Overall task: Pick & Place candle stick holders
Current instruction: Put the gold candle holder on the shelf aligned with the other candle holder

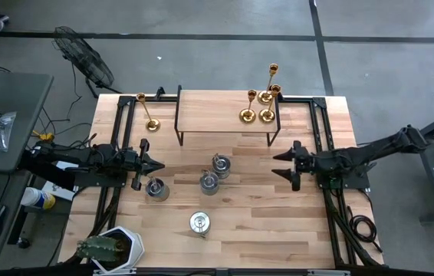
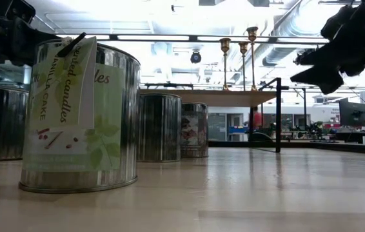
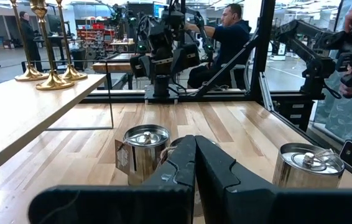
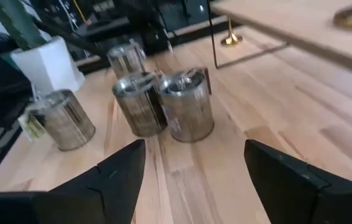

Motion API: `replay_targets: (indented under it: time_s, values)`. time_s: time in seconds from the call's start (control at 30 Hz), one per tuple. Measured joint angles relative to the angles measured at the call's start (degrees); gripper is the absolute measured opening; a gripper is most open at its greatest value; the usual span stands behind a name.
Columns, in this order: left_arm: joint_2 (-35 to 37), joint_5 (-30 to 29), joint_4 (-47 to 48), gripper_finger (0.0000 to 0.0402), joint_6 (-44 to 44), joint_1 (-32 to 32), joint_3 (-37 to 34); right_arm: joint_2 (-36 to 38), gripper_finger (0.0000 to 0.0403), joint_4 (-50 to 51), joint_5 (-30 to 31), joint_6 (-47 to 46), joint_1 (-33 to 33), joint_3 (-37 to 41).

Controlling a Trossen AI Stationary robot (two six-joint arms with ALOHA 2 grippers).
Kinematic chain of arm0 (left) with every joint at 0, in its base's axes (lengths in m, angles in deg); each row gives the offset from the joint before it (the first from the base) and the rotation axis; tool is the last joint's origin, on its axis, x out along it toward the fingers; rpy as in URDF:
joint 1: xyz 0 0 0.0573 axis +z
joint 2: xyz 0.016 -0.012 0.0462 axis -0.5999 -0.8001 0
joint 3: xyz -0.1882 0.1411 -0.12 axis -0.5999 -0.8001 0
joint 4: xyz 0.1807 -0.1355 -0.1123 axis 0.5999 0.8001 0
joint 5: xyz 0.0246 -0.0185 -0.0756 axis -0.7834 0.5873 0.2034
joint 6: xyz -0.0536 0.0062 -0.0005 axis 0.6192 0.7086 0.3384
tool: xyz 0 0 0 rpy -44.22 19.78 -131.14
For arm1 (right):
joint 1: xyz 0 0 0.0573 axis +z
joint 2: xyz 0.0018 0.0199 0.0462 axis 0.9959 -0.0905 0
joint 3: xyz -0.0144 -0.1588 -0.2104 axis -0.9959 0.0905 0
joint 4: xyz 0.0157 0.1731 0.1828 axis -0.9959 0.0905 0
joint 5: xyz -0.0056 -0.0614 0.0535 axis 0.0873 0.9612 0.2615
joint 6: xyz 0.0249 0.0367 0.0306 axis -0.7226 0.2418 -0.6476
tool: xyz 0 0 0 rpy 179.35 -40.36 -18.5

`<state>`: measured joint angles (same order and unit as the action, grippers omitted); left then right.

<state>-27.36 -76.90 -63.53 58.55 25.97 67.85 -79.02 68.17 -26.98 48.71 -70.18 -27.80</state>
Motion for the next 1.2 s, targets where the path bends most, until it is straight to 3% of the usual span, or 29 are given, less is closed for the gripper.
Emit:
replay_targets:
  time_s: [0.27, 0.67, 0.87, 1.2]
  values:
    - [0.0, 0.16, 0.0, 0.0, 0.0, 0.0, 0.0, 8.44, 0.0193, -2.3, -0.76, 5.41, -0.02, 3.5]
    - [-0.02, 0.14, 0.0, 0.0, 0.0, 0.02, 0.0, 15.17, 0.0013, -1.91, -12.58, 11.39, -6.01, 5.44]
    - [0.0, 0.12, -0.01, 0.0, 0.0, 0.0, 0.0, 17.42, 0.0003, -1.17, -19.61, 8.94, -8.94, 7.11]
    - [-0.02, 0.09, -0.01, 0.0, 0.0, 0.0, 0.0, 22.76, 0.0003, 3.04, -21.2, 9.01, -9.44, 7.14]
